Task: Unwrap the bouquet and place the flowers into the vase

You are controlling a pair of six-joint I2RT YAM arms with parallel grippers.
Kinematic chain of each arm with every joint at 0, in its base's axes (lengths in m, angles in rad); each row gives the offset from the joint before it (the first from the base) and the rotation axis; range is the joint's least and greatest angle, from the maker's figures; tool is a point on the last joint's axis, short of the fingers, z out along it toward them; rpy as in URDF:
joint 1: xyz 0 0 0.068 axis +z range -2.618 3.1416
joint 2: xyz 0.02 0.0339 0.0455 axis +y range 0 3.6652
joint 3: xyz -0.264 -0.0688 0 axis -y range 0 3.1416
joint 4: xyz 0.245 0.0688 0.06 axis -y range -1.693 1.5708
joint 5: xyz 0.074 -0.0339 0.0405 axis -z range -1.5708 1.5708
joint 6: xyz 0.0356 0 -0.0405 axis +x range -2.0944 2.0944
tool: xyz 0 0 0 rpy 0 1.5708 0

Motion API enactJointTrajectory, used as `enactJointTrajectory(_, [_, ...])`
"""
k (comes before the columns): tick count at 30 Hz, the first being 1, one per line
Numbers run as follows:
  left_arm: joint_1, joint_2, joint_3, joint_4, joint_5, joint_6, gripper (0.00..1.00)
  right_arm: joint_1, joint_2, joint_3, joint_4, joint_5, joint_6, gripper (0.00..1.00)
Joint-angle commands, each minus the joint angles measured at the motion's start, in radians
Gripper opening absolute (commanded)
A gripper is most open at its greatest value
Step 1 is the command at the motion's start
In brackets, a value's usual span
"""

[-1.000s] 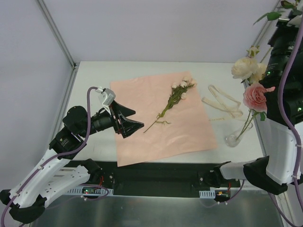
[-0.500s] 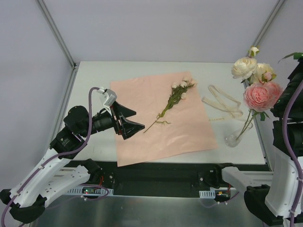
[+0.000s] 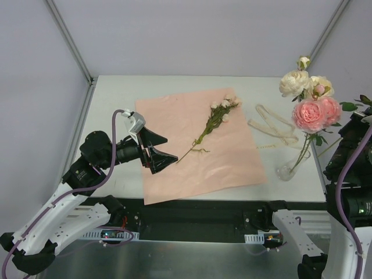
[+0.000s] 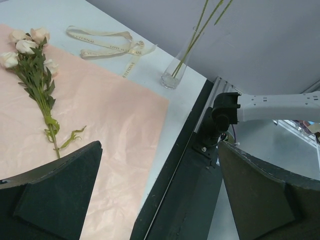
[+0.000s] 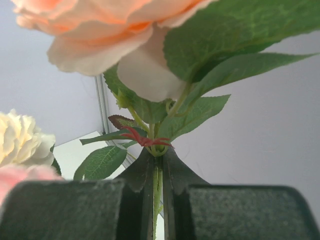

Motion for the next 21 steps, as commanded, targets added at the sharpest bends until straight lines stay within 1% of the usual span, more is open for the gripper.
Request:
enactJointTrajectory(1, [0.007, 0.003, 0.001, 0.032, 0.026, 0.042, 0.99, -0.006, -0.05, -0.05, 0.094, -0.028, 0.003, 0.01])
enactJointTrajectory(7, [0.007, 0.02, 0.006, 0.032, 0.027, 0.048, 0.99, -0.006, -0.122, -0.131, 0.174, -0.028, 0.004, 0.0])
enactJointTrajectory(15, [0.009, 0.029, 0.005, 0.032, 0.026, 0.045, 0.99, -0.006, -0.21, -0.253, 0.232, -0.022, 0.05, 0.0])
enactJointTrajectory(21, [0.007, 0.037, 0.008, 0.032, 0.027, 0.045, 0.99, -0.006, -0.239, -0.281, 0.26, -0.017, 0.069, 0.0])
